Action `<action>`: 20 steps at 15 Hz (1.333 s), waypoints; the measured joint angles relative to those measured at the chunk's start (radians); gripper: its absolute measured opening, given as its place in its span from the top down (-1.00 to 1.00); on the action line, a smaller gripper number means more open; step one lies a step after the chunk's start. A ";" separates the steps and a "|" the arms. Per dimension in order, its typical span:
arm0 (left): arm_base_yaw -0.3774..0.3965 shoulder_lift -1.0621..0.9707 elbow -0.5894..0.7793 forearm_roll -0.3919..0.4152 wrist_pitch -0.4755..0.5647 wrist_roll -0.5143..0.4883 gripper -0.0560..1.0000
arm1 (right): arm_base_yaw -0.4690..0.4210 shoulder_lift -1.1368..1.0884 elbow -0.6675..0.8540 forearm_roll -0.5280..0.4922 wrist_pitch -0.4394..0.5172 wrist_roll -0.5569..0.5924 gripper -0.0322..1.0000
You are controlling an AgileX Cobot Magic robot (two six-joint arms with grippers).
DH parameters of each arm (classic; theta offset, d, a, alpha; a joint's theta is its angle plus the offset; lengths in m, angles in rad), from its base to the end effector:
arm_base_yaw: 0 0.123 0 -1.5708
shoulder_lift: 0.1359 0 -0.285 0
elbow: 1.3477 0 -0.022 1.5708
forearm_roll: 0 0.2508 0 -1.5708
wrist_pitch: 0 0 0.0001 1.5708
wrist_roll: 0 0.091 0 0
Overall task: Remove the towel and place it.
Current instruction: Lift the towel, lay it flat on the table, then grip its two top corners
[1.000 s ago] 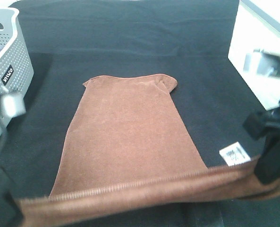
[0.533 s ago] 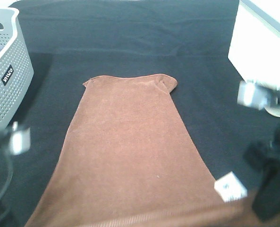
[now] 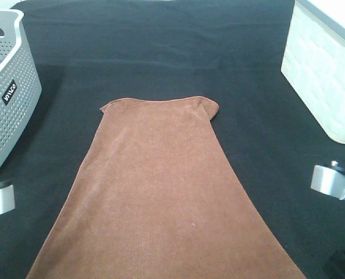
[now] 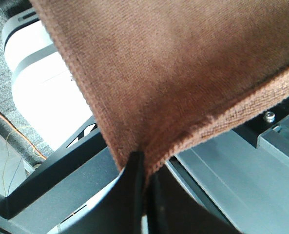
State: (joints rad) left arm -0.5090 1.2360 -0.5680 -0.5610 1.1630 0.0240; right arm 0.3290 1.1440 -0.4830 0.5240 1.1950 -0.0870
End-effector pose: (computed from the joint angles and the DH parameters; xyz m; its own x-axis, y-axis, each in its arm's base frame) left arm 0.1152 -0.1152 0.2042 -0.9298 0.3006 0.2122 0.1801 0.8747 -0.4500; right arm 0.1084 0.0818 0.1987 -0.9563 -0.2127 0.2007 -0.1062 0.8920 0.4393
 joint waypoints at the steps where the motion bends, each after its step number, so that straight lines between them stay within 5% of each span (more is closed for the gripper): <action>1: 0.000 0.000 0.000 0.001 0.000 0.000 0.89 | 0.000 0.000 0.000 -0.001 0.000 0.000 0.94; 12: 0.000 0.010 -0.009 0.008 0.004 -0.039 0.89 | 0.000 0.080 -0.067 -0.024 -0.049 -0.008 0.94; 20: 0.000 0.275 -0.149 0.092 0.024 -0.016 0.89 | -0.001 0.249 -0.067 -0.045 -0.085 -0.061 0.89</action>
State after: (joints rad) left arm -0.5090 1.5110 -0.7170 -0.4690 1.1870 0.0080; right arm 0.3280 1.3930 -0.5500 0.4790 1.1100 -0.1480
